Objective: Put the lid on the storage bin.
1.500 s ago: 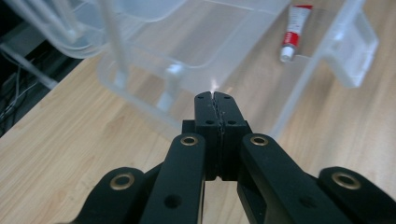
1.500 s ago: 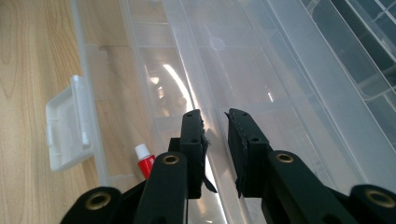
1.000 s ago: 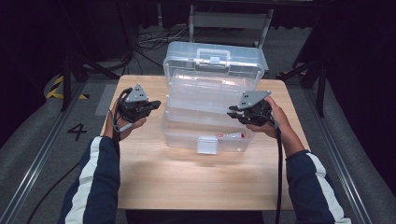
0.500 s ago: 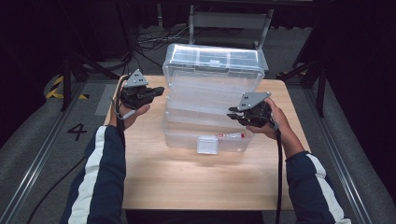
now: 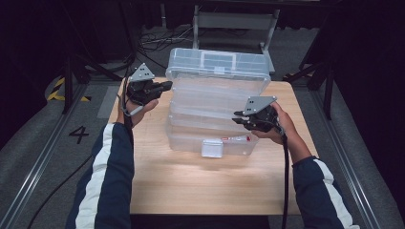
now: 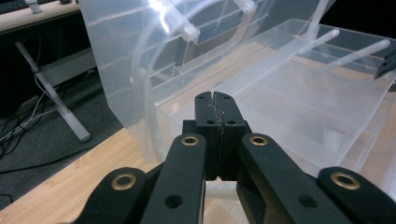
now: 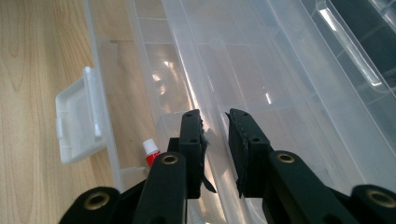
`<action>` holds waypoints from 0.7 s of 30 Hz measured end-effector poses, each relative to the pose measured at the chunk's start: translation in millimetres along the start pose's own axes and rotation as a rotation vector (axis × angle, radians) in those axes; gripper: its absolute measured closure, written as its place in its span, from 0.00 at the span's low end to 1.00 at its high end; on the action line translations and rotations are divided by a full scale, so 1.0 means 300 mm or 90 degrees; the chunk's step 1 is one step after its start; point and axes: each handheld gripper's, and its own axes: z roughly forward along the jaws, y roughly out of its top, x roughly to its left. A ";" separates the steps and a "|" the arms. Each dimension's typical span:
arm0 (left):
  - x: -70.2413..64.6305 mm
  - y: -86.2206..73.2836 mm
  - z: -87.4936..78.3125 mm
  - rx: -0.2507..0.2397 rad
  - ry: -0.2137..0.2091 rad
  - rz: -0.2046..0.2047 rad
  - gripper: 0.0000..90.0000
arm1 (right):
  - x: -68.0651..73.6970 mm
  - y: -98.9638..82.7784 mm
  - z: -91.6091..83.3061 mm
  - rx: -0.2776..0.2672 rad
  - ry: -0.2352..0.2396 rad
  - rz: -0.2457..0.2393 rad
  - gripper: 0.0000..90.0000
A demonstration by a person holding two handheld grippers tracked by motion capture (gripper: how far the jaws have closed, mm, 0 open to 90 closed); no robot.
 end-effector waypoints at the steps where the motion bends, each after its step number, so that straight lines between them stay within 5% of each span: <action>1: 0.000 0.002 -0.001 0.001 0.003 -0.003 1.00 | 0.002 -0.001 0.000 0.000 -0.003 0.000 0.84; 21: 0.008 0.000 0.003 -0.006 0.002 -0.016 1.00 | 0.022 -0.019 -0.019 0.003 -0.013 0.000 0.85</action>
